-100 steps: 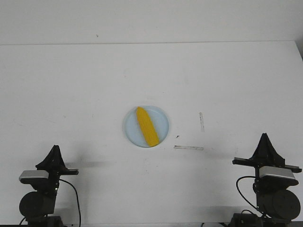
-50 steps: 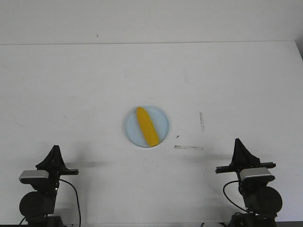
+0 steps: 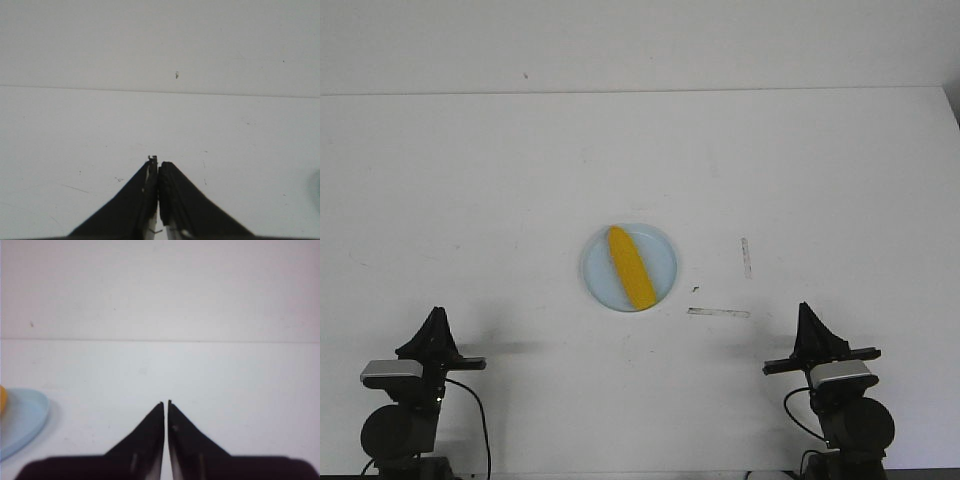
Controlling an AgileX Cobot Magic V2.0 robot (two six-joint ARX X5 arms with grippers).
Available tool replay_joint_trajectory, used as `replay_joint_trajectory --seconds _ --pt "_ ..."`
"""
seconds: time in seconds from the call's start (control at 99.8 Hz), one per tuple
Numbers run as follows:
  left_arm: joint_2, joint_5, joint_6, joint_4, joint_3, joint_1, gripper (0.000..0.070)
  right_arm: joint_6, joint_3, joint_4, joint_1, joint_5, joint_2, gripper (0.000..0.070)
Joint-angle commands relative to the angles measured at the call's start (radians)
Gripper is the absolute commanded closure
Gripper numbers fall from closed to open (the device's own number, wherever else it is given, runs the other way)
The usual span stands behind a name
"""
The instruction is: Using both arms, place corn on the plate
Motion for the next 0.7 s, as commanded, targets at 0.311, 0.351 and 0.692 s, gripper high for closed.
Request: replay_joint_trajectory --seconds 0.311,0.351,0.692 --pt "-0.002 -0.002 -0.005 0.011 -0.021 0.0 0.0699 0.009 -0.001 -0.006 0.001 0.004 -0.002 0.0689" --pt "-0.002 -0.002 -0.005 0.011 -0.021 0.0 0.0699 0.009 -0.001 -0.006 0.0 0.004 -0.002 0.0689" --pt "-0.002 -0.002 -0.005 0.011 -0.021 0.0 0.0699 0.009 -0.001 -0.003 -0.035 0.002 -0.002 0.0689"
